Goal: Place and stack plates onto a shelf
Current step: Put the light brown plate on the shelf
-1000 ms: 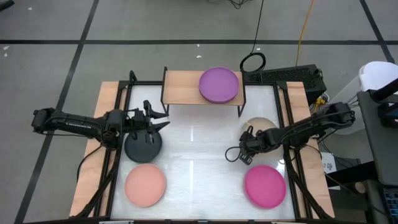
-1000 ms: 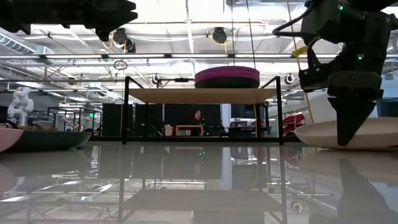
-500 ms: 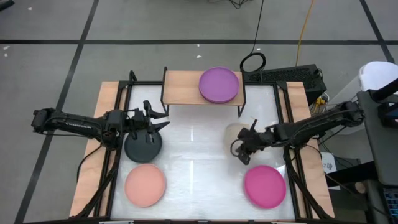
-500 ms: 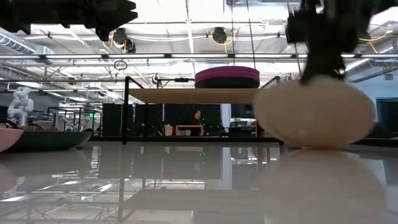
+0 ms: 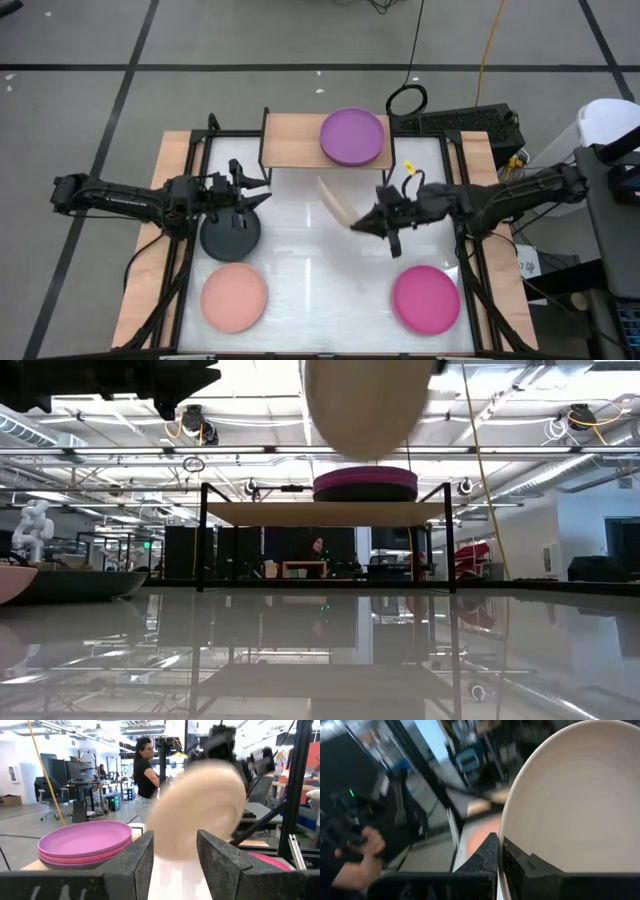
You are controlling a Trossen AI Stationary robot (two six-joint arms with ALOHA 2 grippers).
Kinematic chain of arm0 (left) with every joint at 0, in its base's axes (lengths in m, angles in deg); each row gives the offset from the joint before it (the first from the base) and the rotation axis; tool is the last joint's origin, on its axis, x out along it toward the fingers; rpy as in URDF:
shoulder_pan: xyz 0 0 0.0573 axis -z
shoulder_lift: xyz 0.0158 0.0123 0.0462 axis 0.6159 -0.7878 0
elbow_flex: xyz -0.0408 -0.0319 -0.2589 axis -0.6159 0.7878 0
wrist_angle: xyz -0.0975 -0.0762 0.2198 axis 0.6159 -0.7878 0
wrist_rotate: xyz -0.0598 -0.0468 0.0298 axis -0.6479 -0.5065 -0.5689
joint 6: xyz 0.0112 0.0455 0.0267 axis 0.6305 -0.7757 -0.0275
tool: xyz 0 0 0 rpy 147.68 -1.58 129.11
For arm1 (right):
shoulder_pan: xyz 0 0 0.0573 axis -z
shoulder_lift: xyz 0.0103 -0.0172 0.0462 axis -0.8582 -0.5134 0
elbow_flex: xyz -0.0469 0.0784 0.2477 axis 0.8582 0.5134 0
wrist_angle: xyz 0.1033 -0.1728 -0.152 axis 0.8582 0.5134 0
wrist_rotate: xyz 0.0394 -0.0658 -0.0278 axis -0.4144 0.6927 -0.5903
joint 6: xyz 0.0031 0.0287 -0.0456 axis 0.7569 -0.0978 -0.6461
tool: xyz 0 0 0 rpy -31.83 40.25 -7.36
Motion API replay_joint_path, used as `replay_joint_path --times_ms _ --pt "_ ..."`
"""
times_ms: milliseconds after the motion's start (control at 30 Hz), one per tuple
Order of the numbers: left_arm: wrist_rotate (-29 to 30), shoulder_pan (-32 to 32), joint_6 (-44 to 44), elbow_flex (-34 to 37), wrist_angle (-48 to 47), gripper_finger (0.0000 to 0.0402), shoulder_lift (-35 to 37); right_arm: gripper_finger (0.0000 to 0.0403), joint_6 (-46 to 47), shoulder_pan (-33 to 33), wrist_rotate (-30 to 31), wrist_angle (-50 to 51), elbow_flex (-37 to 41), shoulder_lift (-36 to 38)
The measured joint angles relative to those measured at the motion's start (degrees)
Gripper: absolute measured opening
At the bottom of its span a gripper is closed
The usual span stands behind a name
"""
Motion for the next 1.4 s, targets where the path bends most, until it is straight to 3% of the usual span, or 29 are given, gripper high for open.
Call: replay_joint_path --times_ms 200,433,633,900,1233,1400 --pt "0.50 -0.04 -0.07 0.00 0.78 0.0156 0.00 0.0000 -8.36 5.44 -0.07 -5.91 -6.36 -3.30" --pt "1.30 -0.07 -1.27 0.00 1.16 0.0156 0.46 0.0000 -15.59 13.17 -0.09 -4.33 -18.06 -12.65" --pt "1.68 -0.07 -1.77 -0.02 -0.53 0.0156 7.18 0.0000 -22.20 17.91 -0.48 -1.95 -25.70 -21.93" --pt "3.02 -0.05 -2.14 -0.02 -10.64 0.0156 14.98 0.0000 -28.62 20.97 -3.37 -7.64 -26.81 -31.28" --pt "3.02 -0.06 -2.62 -0.02 -12.68 0.0156 15.65 0.0000 -33.22 21.75 -3.02 -6.31 -26.80 -40.44" --pt "3.02 -0.07 -2.64 -0.02 -12.68 0.0156 15.65 0.0000 -35.20 22.51 0.18 -4.36 -26.80 -41.64"
